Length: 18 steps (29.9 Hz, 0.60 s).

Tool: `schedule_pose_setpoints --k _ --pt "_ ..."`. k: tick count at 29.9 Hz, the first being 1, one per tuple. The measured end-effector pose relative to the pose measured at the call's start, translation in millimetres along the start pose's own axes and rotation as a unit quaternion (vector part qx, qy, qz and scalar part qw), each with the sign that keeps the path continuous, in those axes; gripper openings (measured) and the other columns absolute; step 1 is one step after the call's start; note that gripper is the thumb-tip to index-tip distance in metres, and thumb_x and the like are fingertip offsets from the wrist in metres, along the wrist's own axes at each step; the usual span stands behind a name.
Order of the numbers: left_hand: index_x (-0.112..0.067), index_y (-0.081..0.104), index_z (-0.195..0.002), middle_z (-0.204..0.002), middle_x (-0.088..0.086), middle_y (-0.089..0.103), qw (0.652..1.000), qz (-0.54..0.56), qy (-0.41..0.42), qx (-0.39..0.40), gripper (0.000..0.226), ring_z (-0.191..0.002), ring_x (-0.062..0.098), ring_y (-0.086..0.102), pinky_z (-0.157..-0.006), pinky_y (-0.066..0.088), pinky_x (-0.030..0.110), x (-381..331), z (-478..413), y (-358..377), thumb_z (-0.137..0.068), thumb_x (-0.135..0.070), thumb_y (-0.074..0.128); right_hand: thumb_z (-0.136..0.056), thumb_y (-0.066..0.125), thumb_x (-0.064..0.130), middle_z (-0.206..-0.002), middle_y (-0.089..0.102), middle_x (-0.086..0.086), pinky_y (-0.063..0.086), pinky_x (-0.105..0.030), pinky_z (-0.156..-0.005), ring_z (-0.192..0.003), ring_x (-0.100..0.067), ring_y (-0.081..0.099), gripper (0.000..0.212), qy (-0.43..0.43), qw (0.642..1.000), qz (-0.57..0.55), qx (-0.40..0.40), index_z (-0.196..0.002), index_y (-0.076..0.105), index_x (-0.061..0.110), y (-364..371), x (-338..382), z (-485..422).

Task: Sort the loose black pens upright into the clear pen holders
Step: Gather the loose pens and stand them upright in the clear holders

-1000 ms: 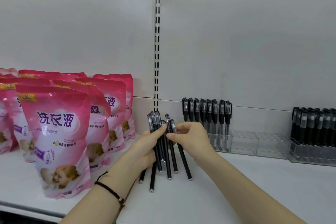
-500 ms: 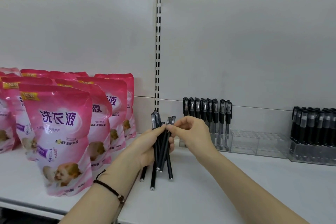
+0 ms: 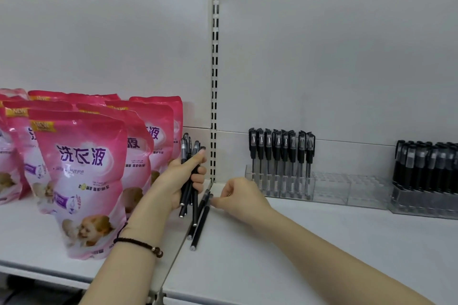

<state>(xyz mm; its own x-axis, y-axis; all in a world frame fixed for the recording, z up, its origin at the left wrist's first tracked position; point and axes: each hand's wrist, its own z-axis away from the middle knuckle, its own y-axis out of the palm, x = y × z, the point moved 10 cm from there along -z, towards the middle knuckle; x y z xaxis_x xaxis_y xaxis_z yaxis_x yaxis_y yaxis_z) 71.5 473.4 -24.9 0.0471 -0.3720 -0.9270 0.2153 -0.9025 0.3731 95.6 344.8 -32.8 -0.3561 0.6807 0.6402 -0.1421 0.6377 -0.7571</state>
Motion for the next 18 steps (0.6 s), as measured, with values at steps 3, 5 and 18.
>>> schedule_pose_setpoints --k 3,5,18 --pt "-0.009 0.053 -0.087 -0.052 -0.002 0.046 1.0 0.006 -0.015 0.005 0.019 -0.034 0.004 0.037 -0.031 0.031 0.014 2 0 -1 -0.095 -0.027 0.058 -0.077 0.067 0.054 -0.073 0.055 0.007 0.036 -0.027 -0.055 -0.074 -0.018 0.055 0.039 0.015 0.999 0.042 0.004 -0.065 0.046 0.023 3 8 0" --pt "-0.009 0.054 -0.087 -0.052 -0.002 0.047 1.0 -0.002 -0.014 0.0 0.02 -0.034 0.004 0.037 -0.032 0.032 0.014 4 0 -1 -0.095 -0.026 0.059 -0.075 0.064 0.059 -0.077 0.056 0.006 0.036 -0.026 -0.056 -0.075 -0.02 0.054 0.042 0.016 0.998 0.068 0.006 -0.065 0.046 0.023 7 15 0" --pt "-0.01 0.053 -0.085 -0.052 -0.002 0.047 0.999 0.03 -0.046 -0.001 0.02 -0.034 0.005 0.039 -0.032 0.033 0.013 16 3 8 -0.095 -0.027 0.058 -0.073 0.083 0.026 -0.106 0.063 -0.004 0.047 -0.022 -0.067 -0.086 -0.015 0.057 0.05 0.0 0.987 0.075 0.145 -0.117 0.065 0.009 -3 -5 -1"
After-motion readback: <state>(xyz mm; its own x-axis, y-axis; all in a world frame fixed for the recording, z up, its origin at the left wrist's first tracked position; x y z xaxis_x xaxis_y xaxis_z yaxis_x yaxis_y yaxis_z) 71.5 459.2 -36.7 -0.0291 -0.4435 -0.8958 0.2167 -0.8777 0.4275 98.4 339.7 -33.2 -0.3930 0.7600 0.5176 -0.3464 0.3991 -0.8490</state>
